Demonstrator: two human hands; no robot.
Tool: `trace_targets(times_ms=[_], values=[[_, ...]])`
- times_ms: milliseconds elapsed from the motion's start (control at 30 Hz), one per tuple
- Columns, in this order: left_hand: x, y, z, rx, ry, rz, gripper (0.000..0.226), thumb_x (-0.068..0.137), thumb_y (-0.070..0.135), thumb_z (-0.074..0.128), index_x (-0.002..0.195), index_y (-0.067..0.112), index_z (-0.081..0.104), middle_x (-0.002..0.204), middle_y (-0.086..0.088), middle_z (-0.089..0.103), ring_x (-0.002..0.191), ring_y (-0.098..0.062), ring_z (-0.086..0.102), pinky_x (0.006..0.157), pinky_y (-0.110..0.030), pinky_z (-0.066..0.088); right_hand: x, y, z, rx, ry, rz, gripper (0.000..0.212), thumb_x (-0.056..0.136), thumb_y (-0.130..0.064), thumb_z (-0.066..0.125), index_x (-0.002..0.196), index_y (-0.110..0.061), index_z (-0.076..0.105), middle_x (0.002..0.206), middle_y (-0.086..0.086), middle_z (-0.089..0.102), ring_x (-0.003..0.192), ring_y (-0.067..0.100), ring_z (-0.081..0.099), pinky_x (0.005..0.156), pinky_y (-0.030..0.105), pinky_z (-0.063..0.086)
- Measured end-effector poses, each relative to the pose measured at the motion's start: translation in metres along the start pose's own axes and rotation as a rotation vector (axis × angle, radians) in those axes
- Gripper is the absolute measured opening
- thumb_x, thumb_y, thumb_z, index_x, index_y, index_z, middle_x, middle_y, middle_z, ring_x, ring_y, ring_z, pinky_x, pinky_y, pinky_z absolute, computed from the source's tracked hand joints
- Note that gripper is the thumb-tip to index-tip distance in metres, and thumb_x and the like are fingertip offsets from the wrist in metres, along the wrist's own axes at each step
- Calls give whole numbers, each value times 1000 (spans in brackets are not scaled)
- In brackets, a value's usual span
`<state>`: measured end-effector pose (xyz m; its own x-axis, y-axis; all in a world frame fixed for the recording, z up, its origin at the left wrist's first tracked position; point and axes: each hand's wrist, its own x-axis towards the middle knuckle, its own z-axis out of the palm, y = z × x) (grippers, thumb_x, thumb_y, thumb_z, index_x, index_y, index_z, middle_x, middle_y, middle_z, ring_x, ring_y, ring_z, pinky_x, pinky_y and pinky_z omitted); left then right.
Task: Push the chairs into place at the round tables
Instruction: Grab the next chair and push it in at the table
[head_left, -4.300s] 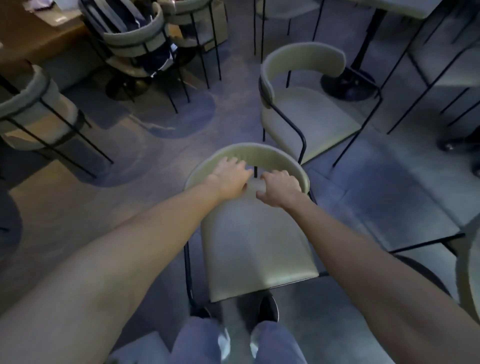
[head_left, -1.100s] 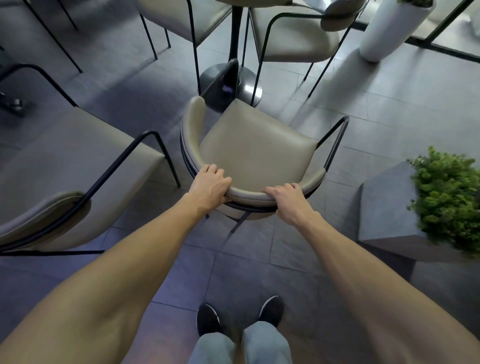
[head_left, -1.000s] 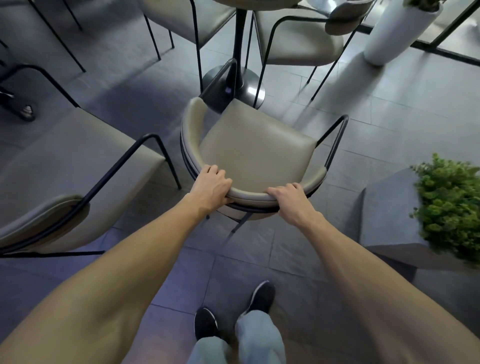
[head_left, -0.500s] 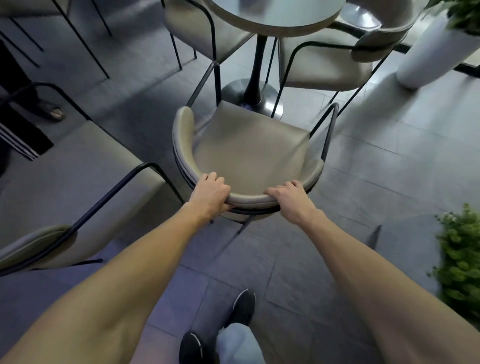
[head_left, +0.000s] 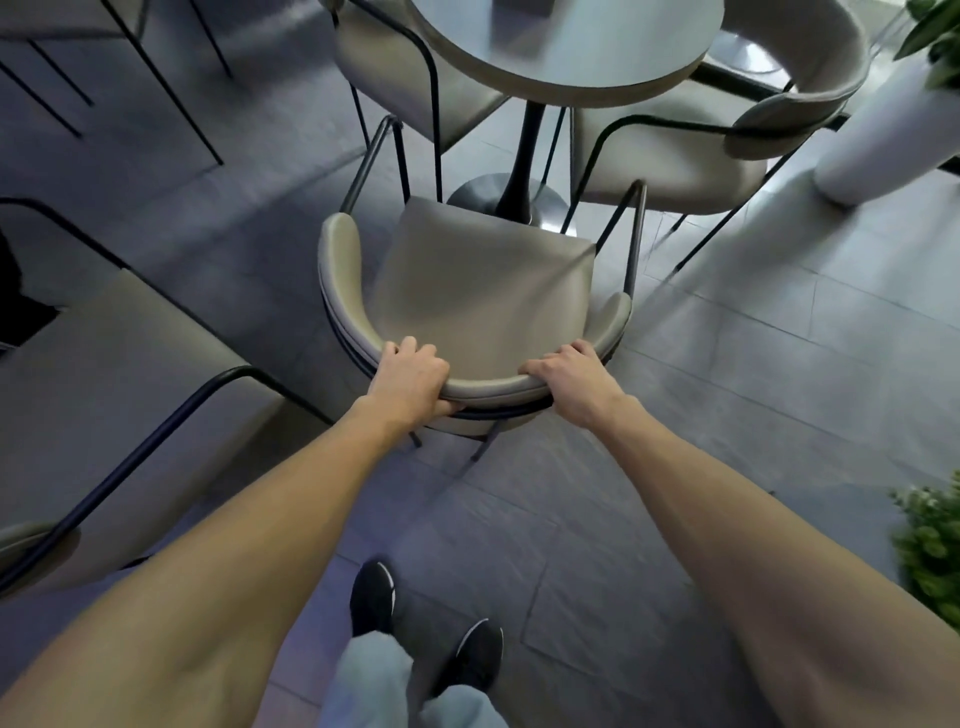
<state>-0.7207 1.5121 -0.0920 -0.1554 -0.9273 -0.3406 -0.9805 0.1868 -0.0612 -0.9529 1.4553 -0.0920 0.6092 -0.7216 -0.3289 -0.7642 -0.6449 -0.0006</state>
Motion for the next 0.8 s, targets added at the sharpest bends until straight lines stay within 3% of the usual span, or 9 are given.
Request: trace_targets(times_ms=[433,800], values=[[58,-87,-12,12,-34,190,43,89,55,57,120,27,62,117,-1,53,108,-26,48,89,-40,37,75,8,-27,-56,-47,54,52,82,-7,50,127,-32,57,120,-7,66,115,24,55,100,37,29],[103,-172,-22,64,-84,276,44,87,63,56,121,35,60,114,4,52,108,-21,45,95,-39,33,140,-26,-44,1,-90,199,40,76,-15,57,113,-30,64,108,-4,70,107,26,56,98,39,30]])
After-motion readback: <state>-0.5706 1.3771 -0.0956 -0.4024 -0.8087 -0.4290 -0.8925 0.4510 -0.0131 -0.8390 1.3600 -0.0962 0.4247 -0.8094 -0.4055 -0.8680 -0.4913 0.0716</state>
